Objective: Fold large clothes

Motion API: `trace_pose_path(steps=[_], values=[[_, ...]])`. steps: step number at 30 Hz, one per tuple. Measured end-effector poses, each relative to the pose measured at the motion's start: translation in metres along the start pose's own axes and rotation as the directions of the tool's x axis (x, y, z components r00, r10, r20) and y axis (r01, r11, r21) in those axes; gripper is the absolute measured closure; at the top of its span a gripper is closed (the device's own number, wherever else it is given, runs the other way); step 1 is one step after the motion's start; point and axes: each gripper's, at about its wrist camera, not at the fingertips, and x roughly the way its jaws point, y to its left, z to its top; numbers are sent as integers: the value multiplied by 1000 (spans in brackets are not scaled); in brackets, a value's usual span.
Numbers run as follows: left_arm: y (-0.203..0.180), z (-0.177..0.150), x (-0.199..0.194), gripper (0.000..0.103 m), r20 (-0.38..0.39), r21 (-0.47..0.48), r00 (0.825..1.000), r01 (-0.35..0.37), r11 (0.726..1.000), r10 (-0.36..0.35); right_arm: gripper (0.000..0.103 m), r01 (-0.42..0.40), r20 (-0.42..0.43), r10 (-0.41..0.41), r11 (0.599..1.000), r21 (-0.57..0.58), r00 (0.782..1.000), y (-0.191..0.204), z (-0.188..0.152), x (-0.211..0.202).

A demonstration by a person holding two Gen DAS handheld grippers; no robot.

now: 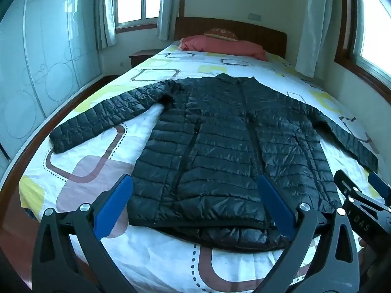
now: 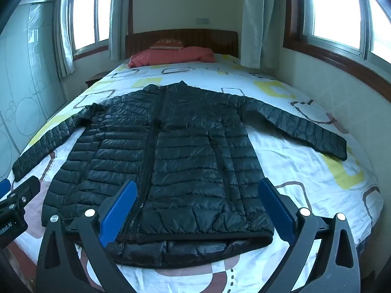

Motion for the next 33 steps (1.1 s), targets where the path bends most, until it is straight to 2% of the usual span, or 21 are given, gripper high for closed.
trace_pose_path(steps=[33], values=[[-3, -2, -1, 2, -9, -4, 1000, 4, 1000, -4, 5, 1, -3, -2, 1000, -5, 1000, 0, 1, 1]])
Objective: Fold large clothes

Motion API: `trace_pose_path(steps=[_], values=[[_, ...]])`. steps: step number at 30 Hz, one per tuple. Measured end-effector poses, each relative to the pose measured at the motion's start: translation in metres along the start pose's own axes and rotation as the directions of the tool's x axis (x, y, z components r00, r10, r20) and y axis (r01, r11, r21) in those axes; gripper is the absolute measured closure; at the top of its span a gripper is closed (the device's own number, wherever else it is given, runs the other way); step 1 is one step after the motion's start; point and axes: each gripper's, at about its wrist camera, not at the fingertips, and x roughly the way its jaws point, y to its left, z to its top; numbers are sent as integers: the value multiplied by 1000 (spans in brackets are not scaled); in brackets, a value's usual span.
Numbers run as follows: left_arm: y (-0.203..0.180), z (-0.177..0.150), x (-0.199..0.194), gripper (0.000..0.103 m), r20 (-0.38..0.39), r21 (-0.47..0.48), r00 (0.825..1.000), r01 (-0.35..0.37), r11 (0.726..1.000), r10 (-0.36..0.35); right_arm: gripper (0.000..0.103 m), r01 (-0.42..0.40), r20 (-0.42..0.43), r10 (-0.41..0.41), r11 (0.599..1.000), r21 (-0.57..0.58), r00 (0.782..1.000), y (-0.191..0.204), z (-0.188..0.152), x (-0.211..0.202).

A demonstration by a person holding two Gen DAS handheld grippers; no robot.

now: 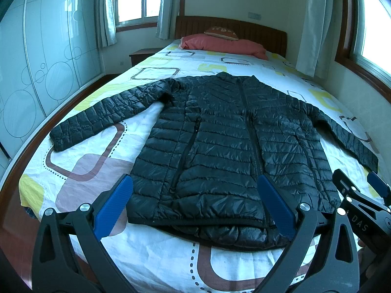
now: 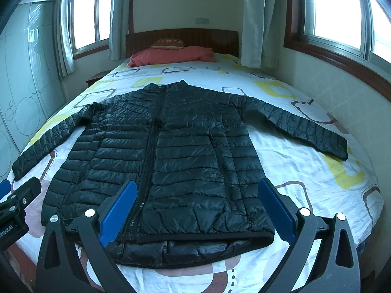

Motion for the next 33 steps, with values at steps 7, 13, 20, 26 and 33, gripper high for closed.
trace_pose_path(steps=[7, 13, 20, 26, 33], values=[[0, 0, 0, 2, 1, -1, 1000, -2, 1000, 2, 5, -1, 1, 1, 1000, 1, 1000, -1, 1, 0], [0, 0, 0, 2, -3, 0, 1000, 0, 1000, 0, 5, -1, -1, 1, 1000, 1, 1000, 0, 1, -1], [3, -4, 3, 2, -4, 0, 1000, 1, 1000, -1, 5, -2, -1, 2, 1000, 0, 1000, 0, 1, -1], [3, -4, 3, 2, -5, 0, 1000, 0, 1000, 0, 5, 0, -1, 0, 1000, 0, 1000, 0, 0, -2], [3, -4, 3, 2, -6, 0, 1000, 0, 1000, 0, 5, 0, -1, 0, 1000, 1, 1000, 1, 0, -1]])
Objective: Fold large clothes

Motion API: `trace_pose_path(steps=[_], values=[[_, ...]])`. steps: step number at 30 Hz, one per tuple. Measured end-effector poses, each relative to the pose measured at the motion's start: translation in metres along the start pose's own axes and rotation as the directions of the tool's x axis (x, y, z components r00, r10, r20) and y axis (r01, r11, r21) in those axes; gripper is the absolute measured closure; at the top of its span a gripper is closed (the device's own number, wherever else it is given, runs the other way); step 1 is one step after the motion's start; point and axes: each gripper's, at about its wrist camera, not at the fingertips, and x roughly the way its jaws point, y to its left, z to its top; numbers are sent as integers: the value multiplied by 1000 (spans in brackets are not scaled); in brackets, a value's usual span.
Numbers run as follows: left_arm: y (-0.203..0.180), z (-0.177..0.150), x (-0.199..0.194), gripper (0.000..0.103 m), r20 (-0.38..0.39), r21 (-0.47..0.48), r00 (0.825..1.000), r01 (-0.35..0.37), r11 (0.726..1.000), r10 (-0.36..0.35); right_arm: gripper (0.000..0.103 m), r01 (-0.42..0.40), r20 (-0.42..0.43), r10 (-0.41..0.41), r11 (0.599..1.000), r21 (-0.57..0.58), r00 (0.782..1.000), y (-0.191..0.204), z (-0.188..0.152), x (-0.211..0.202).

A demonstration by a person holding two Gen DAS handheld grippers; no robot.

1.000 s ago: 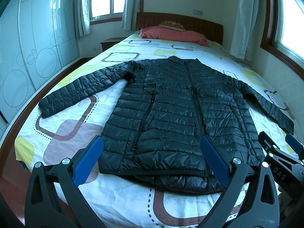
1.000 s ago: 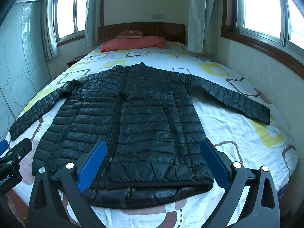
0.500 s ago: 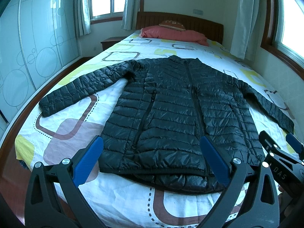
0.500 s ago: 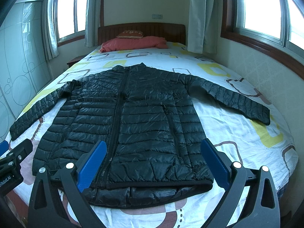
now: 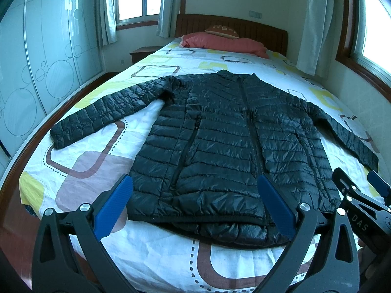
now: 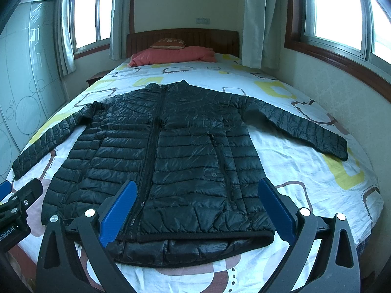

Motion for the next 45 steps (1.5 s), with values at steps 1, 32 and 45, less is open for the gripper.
trace_pose_path(steps=[1, 32, 45], values=[[0, 0, 0, 2, 0, 0, 1000, 0, 1000, 0, 5, 0, 0, 0, 1000, 0, 1000, 0, 0, 0], [0, 0, 0, 2, -4, -1, 1000, 0, 1000, 0, 5, -3, -4, 3, 1000, -5, 1000, 2, -2, 4], [21, 0, 16, 2, -23, -84, 1000, 2, 996, -4, 5, -20, 3, 20, 999, 48, 1000, -8, 5, 22]])
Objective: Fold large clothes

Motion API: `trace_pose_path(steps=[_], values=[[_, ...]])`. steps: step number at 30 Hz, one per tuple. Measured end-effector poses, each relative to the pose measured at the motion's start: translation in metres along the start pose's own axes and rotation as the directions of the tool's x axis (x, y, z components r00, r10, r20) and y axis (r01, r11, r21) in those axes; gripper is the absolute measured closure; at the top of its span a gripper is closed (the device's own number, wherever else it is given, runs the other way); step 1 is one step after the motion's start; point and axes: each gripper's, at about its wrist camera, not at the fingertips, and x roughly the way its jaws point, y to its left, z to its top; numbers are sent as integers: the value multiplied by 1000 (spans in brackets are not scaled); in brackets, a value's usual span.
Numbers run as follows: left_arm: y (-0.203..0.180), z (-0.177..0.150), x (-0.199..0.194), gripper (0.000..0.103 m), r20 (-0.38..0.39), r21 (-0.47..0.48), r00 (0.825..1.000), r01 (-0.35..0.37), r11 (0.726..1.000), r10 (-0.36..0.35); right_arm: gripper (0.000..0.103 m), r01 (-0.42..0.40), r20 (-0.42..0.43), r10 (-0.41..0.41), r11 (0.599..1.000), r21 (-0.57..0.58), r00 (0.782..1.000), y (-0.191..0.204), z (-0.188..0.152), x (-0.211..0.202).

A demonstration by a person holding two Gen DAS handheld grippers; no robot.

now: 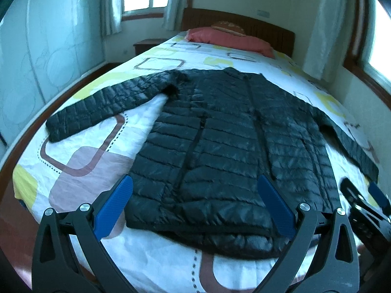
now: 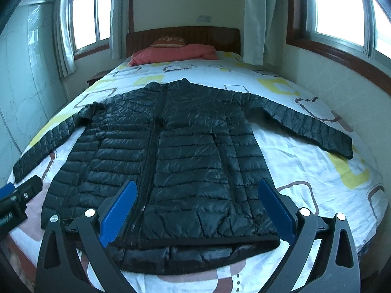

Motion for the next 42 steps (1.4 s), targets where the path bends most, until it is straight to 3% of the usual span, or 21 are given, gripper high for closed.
trace_pose_path(steps=[7, 15, 17, 18, 19, 21, 27, 32, 37, 42], values=[[61, 28, 59, 2, -86, -157, 993, -99, 983, 86, 5, 22, -25, -19, 995, 94, 1000, -45, 25, 48], [136, 50, 129, 2, -110, -273, 959, -283, 919, 263, 6, 104, -65, -88, 938, 329, 994, -157, 45, 112], [152, 53, 145, 2, -124, -297, 955, -295, 908, 270, 22, 124, -81, -100, 912, 392, 992, -189, 47, 124], [160, 54, 152, 2, -131, -306, 953, -300, 904, 273, 38, 135, -90, -107, 902, 411, 990, -200, 48, 129], [166, 54, 157, 2, -134, -313, 952, -303, 900, 274, 43, 145, -97, -114, 888, 436, 989, -213, 48, 133], [178, 52, 166, 2, -146, -328, 952, -304, 895, 270, 43, 116, -69, -94, 848, 518, 993, -245, 45, 139], [200, 37, 188, 2, -174, -359, 947, -317, 878, 271, 36, 32, -16, -30, 650, 759, 999, -327, 19, 155], [199, 40, 189, 2, -174, -348, 940, -336, 875, 292, 36, 24, 28, -84, 564, 825, 996, -362, 5, 160], [195, 41, 194, 2, -190, -315, 926, -371, 873, 325, 34, -53, 116, -118, 435, 899, 986, -395, -18, 165], [193, 42, 201, 2, -195, -304, 920, -385, 871, 339, 28, -119, 205, -171, 413, 903, 964, -399, -18, 160]])
